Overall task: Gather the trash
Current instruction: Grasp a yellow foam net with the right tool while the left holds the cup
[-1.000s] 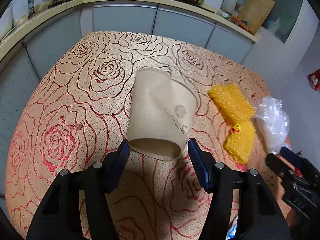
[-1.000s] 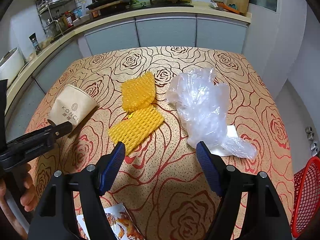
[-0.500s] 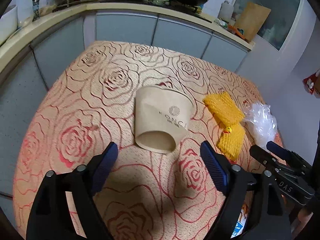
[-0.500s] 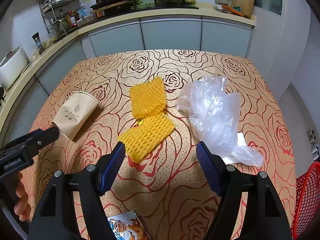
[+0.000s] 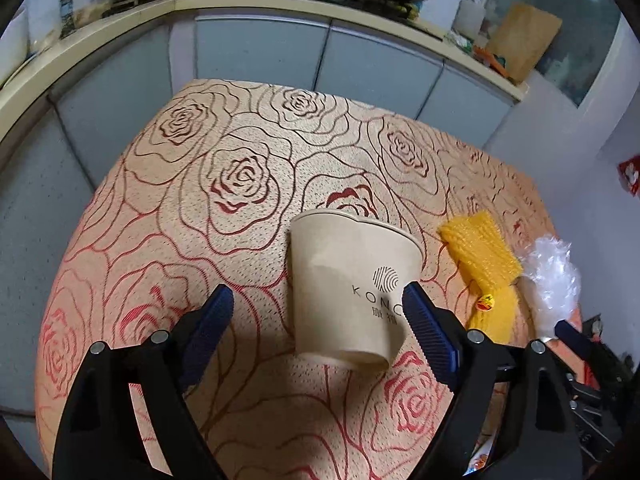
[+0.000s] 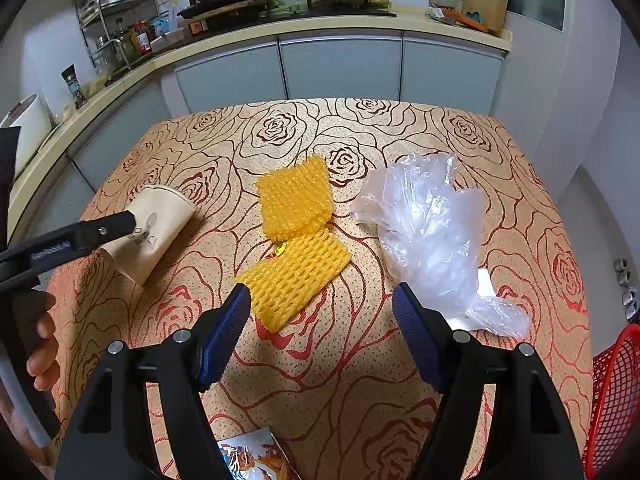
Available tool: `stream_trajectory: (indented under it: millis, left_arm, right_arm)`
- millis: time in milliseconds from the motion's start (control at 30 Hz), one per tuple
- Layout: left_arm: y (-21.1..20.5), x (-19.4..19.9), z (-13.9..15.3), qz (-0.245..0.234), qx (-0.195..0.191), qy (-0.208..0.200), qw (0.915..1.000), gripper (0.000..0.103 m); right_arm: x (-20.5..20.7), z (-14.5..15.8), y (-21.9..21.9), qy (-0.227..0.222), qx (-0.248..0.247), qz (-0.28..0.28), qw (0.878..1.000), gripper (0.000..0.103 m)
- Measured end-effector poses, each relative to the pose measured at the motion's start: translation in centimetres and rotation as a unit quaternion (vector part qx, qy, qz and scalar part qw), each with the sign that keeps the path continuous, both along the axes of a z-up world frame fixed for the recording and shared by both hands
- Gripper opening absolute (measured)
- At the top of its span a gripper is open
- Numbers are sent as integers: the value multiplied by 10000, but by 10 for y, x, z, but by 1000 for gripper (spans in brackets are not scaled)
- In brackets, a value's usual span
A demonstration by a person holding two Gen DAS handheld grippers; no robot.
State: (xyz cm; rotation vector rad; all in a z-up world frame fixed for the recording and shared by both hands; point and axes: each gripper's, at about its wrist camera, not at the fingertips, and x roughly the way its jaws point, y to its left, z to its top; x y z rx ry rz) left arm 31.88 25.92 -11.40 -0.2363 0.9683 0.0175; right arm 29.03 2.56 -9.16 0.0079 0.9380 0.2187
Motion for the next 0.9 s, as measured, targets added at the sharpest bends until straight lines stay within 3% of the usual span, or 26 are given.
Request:
stream_trajectory:
  millis: [167,300,900]
  left_arm:
    - [-9,6,-6,-124,154,43,9998,81]
    - [-13,8,-13,-254,110,154,9995,54]
    - [-20,-9,-5,-264,345,-38,9991,48]
  right_arm:
    - [4,-4,3,48,5,-6,10000,71]
    - [9,-7,5,73,14,-3,10000,71]
    - [31,-27,24,325,12,21,9995,71]
